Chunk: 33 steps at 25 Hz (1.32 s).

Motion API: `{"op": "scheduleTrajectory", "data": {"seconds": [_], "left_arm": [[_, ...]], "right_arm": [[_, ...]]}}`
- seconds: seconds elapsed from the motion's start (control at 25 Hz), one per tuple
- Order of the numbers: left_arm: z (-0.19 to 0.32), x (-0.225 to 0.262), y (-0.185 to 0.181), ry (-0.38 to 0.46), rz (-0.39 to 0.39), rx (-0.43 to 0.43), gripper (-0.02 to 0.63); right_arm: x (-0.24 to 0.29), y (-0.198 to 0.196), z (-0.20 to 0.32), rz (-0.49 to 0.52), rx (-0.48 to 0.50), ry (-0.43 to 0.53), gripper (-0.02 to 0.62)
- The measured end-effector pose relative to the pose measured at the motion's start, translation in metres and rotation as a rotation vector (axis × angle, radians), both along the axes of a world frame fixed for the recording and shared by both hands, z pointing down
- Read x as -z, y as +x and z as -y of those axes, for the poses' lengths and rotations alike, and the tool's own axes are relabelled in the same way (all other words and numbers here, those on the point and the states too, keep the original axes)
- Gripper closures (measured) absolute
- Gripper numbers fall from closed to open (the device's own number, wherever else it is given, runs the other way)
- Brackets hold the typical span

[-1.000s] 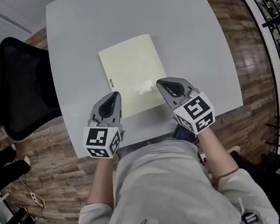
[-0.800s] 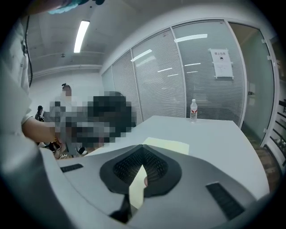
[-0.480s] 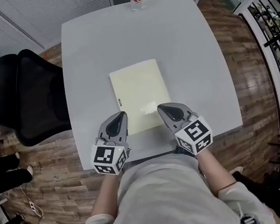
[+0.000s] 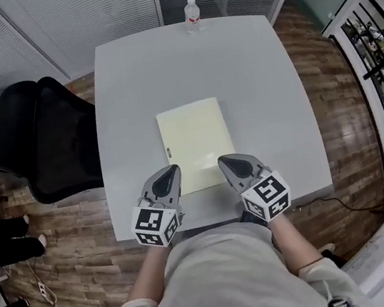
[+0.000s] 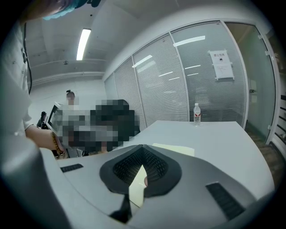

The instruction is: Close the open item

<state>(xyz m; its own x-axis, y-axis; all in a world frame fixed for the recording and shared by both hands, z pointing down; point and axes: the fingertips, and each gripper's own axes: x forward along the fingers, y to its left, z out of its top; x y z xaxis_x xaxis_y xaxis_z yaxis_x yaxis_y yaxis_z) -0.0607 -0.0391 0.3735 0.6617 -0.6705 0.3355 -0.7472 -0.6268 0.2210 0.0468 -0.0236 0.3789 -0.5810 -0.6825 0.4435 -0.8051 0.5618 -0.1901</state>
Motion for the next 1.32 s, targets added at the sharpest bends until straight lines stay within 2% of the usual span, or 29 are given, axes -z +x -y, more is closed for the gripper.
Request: {"op": "scheduleTrajectory", "data": {"seconds": [1.32], "left_arm": [[-0.008,0.010,-0.004,0.020,-0.002,-0.002,0.597]], "right_arm": [[0.004,-0.010,-0.011,0.001,0.031,0.009,0.581]]}}
